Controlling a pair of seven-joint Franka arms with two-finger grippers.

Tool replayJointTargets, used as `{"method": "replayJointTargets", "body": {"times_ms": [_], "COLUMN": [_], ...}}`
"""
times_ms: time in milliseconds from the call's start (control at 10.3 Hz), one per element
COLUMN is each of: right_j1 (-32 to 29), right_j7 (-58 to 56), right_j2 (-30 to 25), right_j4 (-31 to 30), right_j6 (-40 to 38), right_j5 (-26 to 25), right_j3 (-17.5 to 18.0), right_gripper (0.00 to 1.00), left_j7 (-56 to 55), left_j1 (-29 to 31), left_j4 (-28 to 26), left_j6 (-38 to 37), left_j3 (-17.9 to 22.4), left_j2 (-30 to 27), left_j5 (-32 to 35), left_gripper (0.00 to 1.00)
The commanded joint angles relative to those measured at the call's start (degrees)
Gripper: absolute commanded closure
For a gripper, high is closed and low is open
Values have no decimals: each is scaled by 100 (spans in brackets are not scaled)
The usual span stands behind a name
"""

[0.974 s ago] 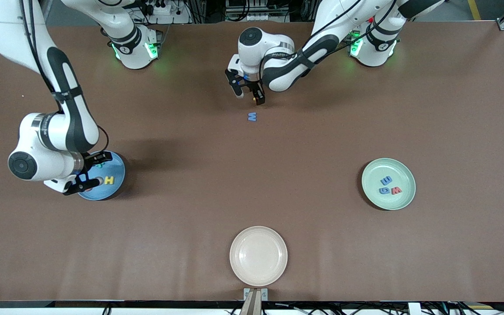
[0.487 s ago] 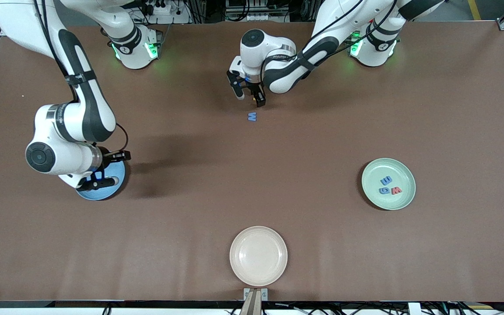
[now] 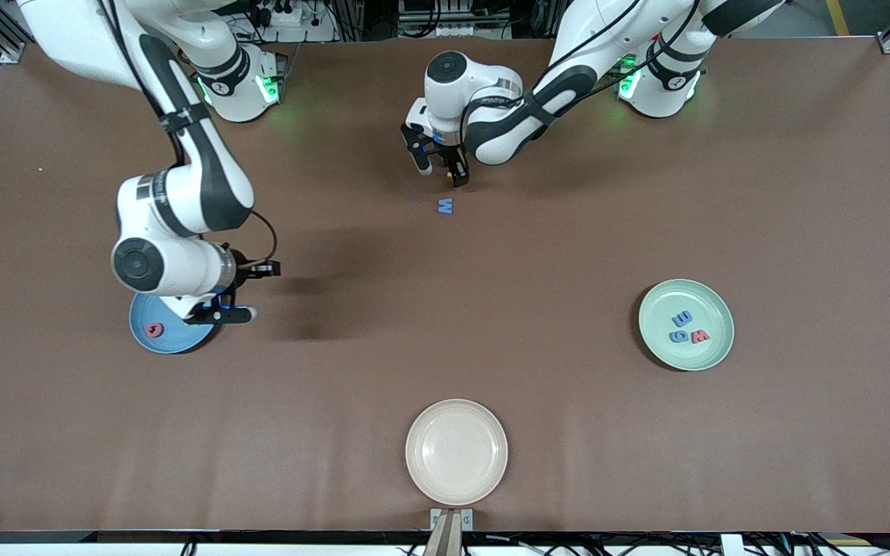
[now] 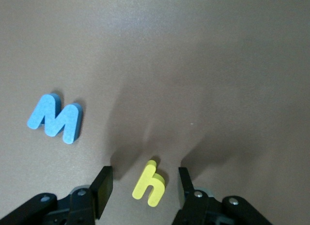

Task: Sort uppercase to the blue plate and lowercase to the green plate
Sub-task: 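Grasp the yellow h with the left gripper while the right gripper withdraws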

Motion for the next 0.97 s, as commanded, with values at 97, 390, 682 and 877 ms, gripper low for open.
{"method": "replayJointTargets", "body": {"times_ms": [97, 390, 682, 877], "right_j1": [37, 37, 64, 212], "right_j7": [1050, 2228, 3001, 3521], "right_j2": [-270, -270, -262, -218], "right_j4": [-619, -919, -1235, -1332], "right_j6": [866, 1579, 2291, 2617], "right_j5": [97, 97, 88, 79], "right_j3": [645, 1322, 1788, 1921], "right_gripper": [32, 32, 30, 30], "left_j7": [-354, -451, -1171, -1155], "left_j1": [-109, -109, -22, 547], "left_j4": [-33, -41, -24, -24], "left_j6": [108, 108, 21, -583], "left_j3": [136, 136, 145, -116], "left_j2": [9, 44, -34, -437], "left_j5": [216, 207, 189, -107], "left_gripper": [56, 96, 100, 100]}}
